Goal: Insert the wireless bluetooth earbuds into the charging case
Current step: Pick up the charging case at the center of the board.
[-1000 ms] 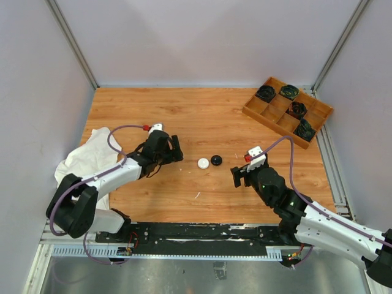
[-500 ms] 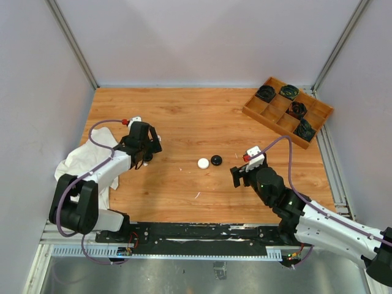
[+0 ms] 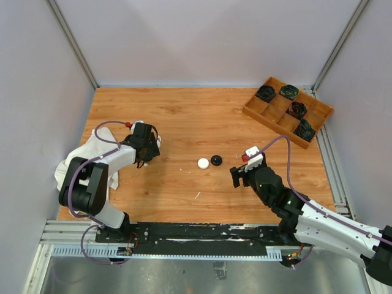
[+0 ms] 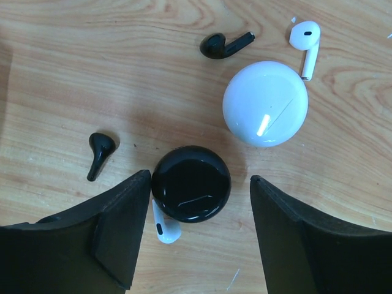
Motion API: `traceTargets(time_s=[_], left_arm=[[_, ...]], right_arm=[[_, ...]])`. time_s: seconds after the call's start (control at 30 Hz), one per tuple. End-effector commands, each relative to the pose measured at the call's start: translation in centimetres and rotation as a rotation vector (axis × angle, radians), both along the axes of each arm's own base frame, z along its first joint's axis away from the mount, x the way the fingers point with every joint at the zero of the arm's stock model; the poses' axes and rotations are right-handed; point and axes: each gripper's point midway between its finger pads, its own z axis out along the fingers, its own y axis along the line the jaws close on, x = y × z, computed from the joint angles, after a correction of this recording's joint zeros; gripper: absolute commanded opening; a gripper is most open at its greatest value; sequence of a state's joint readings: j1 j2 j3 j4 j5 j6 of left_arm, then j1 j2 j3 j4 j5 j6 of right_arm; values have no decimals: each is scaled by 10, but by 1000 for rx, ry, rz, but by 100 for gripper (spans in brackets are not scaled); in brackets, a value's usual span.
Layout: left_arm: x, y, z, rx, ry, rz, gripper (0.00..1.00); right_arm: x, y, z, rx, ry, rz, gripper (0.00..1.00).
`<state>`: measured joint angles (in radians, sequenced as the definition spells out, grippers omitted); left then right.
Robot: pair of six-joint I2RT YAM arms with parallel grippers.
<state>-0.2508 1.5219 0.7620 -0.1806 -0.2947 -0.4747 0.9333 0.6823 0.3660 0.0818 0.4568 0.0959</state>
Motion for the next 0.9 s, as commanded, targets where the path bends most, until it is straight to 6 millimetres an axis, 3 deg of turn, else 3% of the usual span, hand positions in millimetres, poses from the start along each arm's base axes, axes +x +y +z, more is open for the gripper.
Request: traceTargets(time_s=[0.0, 0.3, 0.4, 0.67, 0.87], left_arm=[[9, 3, 0, 10, -6, 14, 69], [-3, 3, -15, 17, 55, 2, 55], [-3, 4, -11, 21, 49, -7, 50], [2, -13, 25, 26, -40, -110, 48], [2, -51, 62, 49, -161, -290, 47]], right_arm=[[4, -2, 4, 6, -24, -14, 82], [4, -2, 3, 2, -22, -12, 81], [4, -2, 5, 9, -25, -12, 81], [0, 11, 6, 38, 7, 36, 84], [-1, 19, 3, 10, 98, 59, 85]])
